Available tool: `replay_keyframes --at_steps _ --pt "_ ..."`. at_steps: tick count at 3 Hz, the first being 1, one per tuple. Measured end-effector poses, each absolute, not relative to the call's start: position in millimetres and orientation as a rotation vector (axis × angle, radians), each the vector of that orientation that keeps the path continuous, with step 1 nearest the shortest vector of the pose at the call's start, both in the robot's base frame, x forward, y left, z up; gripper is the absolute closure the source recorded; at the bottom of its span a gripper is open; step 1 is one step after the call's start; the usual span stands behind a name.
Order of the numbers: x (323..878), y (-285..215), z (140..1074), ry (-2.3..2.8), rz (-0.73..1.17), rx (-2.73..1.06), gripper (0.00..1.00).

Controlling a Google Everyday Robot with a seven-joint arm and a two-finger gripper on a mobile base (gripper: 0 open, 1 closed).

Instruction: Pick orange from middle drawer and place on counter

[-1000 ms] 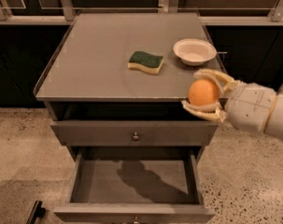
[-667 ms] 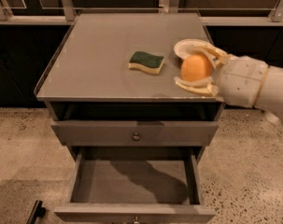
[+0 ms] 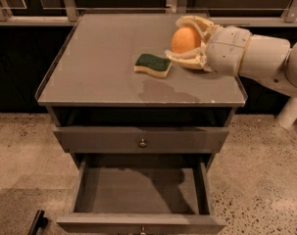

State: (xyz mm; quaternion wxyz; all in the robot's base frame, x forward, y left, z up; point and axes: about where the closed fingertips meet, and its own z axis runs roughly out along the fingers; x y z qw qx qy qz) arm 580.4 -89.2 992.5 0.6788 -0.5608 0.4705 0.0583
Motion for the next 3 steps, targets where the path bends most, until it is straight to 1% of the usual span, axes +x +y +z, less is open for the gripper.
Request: replay_keyframes --at_steps 1,3 --pt "613.5 -86.9 986.3 1.097 0.107 -1.246 1.00" --pt "658.4 -102.1 943.7 1.266 0.041 -1.227 1.00"
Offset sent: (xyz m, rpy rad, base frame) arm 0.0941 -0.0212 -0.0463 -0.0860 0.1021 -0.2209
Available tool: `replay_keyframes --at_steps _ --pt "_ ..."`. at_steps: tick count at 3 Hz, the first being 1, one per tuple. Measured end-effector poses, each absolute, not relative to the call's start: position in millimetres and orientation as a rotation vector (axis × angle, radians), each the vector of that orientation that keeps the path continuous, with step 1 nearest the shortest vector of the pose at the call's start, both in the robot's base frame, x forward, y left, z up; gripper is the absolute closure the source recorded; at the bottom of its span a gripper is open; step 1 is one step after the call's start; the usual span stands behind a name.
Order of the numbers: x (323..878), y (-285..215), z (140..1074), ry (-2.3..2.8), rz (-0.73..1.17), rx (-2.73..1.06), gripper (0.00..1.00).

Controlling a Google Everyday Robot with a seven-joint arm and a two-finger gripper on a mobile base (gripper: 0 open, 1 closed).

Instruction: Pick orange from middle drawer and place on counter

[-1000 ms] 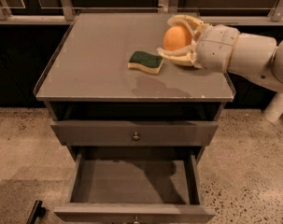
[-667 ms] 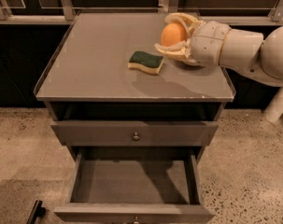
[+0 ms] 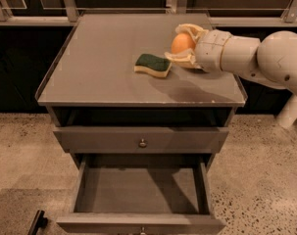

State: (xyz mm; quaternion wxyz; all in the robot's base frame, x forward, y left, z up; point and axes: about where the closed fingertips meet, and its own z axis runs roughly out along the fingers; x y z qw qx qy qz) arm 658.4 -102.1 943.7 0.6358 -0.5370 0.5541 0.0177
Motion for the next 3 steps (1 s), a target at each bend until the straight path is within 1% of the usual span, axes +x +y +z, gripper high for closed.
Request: replay_keyframes --at_steps 1,2,3 --pt "668.2 -111.5 906.3 1.345 0.093 -1.193 1.00" --pt "674.7 -115.9 863.4 1.404 0.185 -1.151 1.00" --pt "675.2 -115.7 861.1 1.405 0.189 -1.149 0.81"
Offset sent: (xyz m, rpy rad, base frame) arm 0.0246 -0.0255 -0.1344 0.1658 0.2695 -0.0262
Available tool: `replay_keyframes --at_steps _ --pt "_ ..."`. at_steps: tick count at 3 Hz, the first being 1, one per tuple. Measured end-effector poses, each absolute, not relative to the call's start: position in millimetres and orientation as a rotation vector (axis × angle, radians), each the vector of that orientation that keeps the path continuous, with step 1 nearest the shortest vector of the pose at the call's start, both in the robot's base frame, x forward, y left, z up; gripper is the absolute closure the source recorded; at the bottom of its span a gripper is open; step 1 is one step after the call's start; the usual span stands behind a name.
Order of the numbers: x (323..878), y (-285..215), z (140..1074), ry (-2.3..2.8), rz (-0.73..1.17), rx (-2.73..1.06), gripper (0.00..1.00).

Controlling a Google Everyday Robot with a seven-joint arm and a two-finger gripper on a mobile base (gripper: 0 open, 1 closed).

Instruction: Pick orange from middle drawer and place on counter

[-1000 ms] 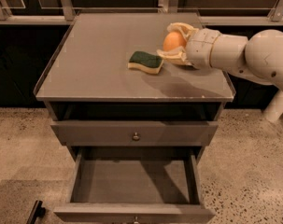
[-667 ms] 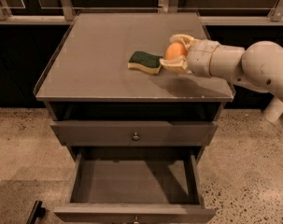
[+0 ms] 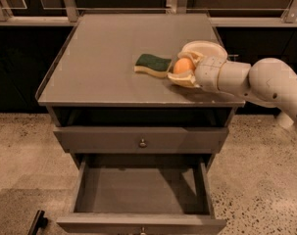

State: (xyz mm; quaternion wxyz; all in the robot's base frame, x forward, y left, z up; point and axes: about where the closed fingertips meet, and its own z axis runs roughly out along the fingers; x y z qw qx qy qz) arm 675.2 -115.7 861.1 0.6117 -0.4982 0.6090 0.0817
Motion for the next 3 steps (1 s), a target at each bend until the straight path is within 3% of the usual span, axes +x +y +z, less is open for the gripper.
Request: replay_keyframes --at_steps 3 --pt "675.2 -115.6 861.1 1.405 0.189 -1.149 0.11"
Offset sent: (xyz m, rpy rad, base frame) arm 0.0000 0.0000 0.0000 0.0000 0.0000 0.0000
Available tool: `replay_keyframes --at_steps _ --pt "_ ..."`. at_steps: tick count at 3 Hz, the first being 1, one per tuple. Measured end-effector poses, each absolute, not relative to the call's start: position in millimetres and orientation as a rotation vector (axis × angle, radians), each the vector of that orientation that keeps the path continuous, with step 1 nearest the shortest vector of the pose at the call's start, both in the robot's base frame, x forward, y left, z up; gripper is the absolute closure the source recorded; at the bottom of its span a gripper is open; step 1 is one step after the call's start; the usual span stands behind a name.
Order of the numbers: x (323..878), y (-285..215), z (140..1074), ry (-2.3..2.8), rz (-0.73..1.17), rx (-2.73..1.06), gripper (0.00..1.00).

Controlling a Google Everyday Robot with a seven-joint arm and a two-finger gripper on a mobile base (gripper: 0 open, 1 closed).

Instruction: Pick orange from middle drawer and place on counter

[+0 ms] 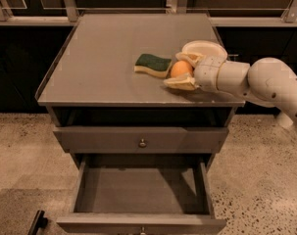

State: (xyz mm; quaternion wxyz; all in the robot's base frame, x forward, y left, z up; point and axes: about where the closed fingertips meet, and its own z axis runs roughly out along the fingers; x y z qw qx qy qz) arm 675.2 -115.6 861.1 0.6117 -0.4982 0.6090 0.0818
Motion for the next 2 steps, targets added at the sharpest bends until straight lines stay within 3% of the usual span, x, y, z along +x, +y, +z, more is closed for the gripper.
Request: replay_keyframes --at_steps 1,2 --pt "675.2 -115.5 861.1 1.405 0.189 -1.150 0.00" --pt "675.2 -115.5 861.1 1.405 0.189 -1.150 0.00"
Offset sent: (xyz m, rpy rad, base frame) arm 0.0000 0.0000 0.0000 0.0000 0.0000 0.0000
